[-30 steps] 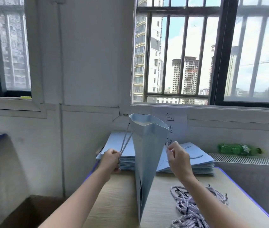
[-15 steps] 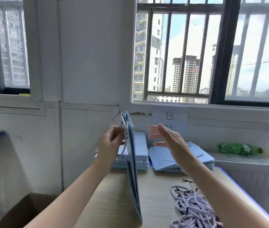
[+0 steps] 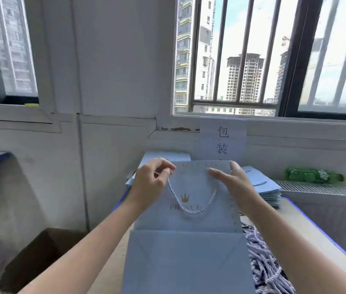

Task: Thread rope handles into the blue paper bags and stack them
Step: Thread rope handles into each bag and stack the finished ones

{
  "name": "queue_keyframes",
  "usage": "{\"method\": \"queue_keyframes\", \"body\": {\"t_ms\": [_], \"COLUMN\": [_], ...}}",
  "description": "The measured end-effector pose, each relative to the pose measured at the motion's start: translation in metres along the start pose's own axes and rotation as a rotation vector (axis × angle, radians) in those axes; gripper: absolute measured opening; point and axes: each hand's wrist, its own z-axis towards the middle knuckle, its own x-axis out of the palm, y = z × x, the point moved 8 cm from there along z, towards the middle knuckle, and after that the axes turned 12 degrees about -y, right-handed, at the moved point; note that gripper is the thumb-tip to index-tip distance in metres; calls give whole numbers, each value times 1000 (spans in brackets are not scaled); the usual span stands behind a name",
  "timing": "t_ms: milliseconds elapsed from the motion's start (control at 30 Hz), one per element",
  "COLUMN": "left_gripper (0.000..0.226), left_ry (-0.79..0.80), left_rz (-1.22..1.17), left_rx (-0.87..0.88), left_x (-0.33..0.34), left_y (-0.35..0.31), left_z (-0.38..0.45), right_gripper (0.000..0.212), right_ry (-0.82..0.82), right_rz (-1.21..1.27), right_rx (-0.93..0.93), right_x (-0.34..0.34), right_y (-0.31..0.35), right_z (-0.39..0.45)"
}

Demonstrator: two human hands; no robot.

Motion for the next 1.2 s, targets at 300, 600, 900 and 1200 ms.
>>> {"method": "queue_keyframes", "body": {"t_ms": [300, 600, 900, 1200], "left_gripper": [64, 57, 55, 77], "left_ry": [846, 798, 724, 803], "left_rz": [828, 849, 687, 797], "left_rx": [-15, 105, -16, 28], "left_x": [77, 113, 112, 103], "left_y": [129, 125, 129, 147], "left_z": [-90, -78, -68, -77], "right_gripper": [49, 54, 62, 56], "right_ry": [282, 681, 628, 511], "right_rz": [-1129, -1320, -1268, -1143], "right_rx": [-305, -428, -331, -397], "right_x": [41, 78, 57, 52], "right_y": [-82, -132, -140, -116], "right_z": [-3, -28, -17, -15]}}
